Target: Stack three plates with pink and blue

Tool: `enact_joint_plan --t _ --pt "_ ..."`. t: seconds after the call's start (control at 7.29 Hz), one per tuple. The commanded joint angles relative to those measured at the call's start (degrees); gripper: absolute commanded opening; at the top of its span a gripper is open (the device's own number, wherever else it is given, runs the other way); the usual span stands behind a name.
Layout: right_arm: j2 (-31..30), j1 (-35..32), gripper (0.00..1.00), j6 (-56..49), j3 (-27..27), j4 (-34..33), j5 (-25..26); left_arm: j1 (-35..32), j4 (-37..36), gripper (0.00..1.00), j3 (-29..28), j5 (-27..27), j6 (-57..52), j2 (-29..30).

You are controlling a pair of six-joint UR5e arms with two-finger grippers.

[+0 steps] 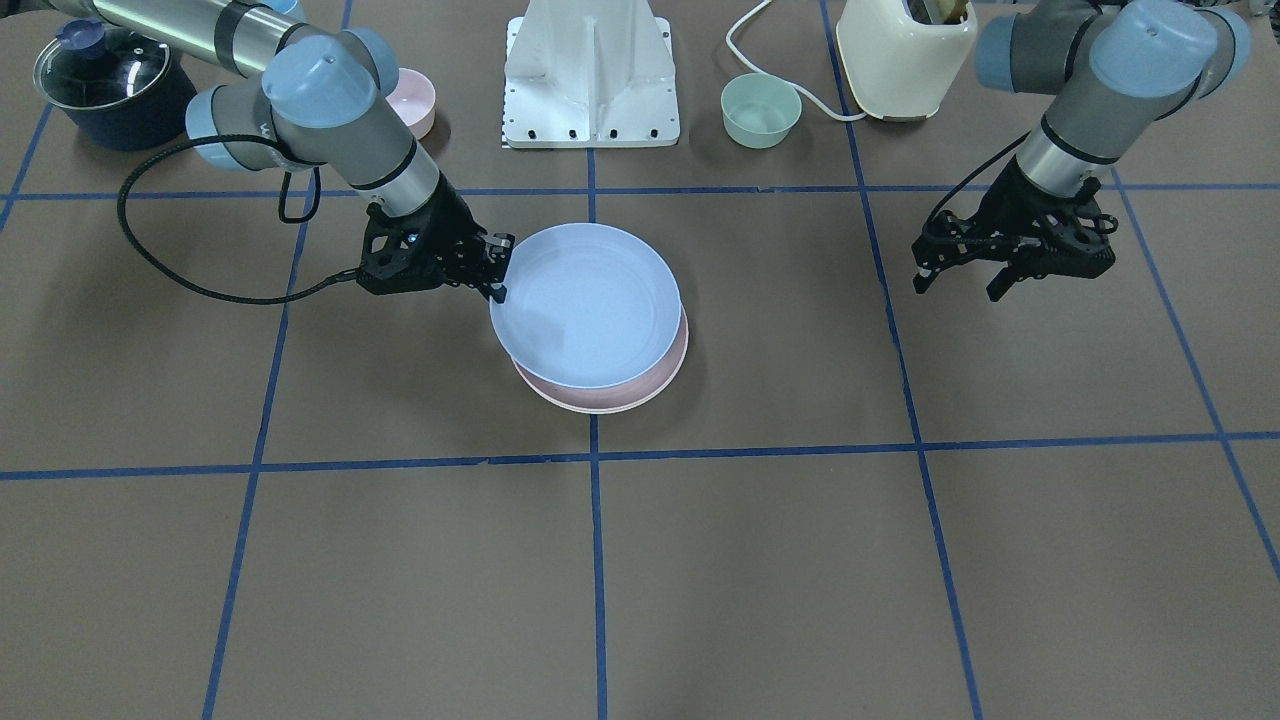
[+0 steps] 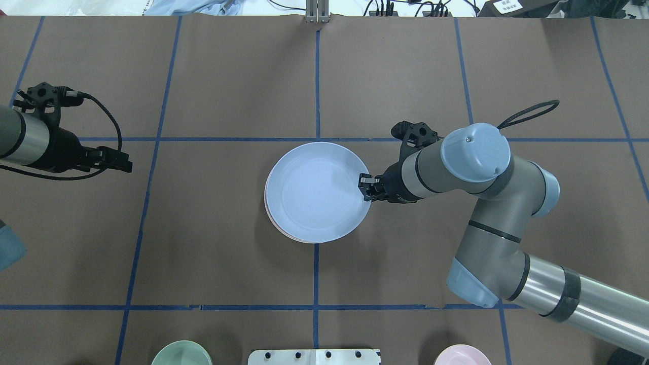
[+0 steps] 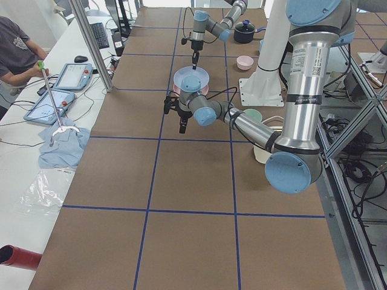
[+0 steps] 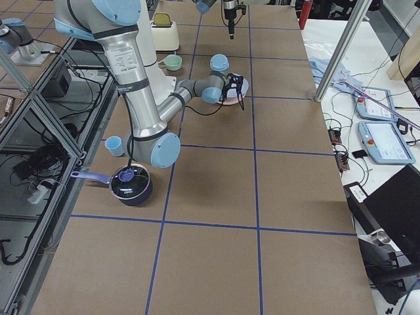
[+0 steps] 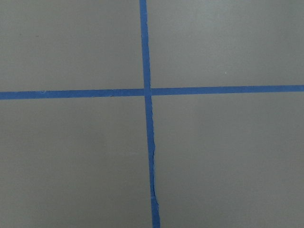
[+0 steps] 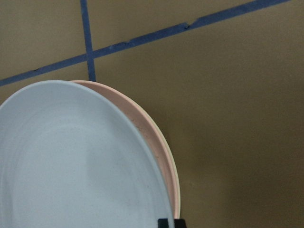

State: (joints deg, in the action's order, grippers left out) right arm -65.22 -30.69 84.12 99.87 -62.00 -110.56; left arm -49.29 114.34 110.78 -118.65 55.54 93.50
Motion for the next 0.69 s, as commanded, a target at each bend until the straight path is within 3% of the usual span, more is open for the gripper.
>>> enact_joint_plan --t 0.0,0.14,0.27,0.55 --pt "1.41 0.99 0.0 -0.01 -1.52 -0.14 0.78 -0.19 0.0 1.0 -0.12 0.18 -0.08 -0.51" --pt "1.58 0.81 0.25 -0.01 -1.52 -0.14 0.78 -0.19 0.0 1.0 -0.04 0.26 -0.08 -0.86" --pt "1.67 -0.23 0.99 -0.88 -1.61 -0.84 0.69 -0.19 0.0 1.0 -0.04 0.26 -0.17 -1.39" --pt "1.15 -3.48 1.0 -1.16 -1.17 -1.11 -2.19 -0.19 0.0 1.0 -0.56 0.35 -0.25 -1.48"
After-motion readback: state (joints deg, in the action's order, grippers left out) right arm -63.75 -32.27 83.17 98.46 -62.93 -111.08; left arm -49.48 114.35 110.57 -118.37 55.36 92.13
